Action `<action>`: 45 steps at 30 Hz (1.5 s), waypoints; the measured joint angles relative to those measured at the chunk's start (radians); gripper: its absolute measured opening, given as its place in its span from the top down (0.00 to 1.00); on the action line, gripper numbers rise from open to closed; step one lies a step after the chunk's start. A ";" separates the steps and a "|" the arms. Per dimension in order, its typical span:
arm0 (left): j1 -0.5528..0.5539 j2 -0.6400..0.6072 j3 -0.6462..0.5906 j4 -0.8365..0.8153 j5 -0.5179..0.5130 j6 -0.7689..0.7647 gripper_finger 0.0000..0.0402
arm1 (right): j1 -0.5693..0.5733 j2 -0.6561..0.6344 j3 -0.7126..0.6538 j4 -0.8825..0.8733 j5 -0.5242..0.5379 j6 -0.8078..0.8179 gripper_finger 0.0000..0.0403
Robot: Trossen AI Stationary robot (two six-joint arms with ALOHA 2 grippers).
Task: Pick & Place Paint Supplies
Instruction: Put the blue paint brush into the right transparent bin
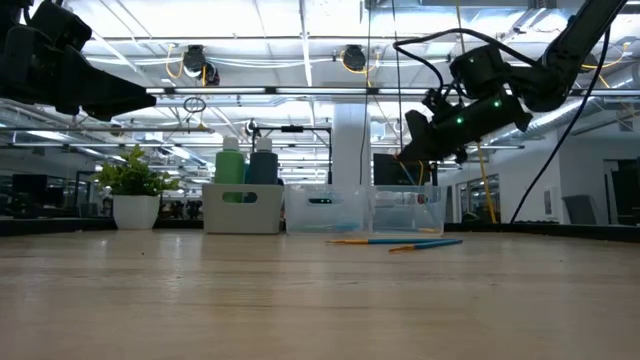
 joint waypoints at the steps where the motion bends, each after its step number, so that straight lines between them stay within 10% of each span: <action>1: 0.000 0.000 0.000 0.000 0.000 0.000 0.50 | 0.000 0.000 -0.001 0.000 0.000 0.000 1.00; 37: 0.000 0.000 0.000 0.000 0.000 0.000 0.50 | 0.000 0.000 -0.028 0.038 0.000 0.000 0.98; 45: 0.000 0.000 0.000 0.000 0.000 0.000 0.50 | 0.000 0.000 -0.028 0.042 0.000 0.000 0.84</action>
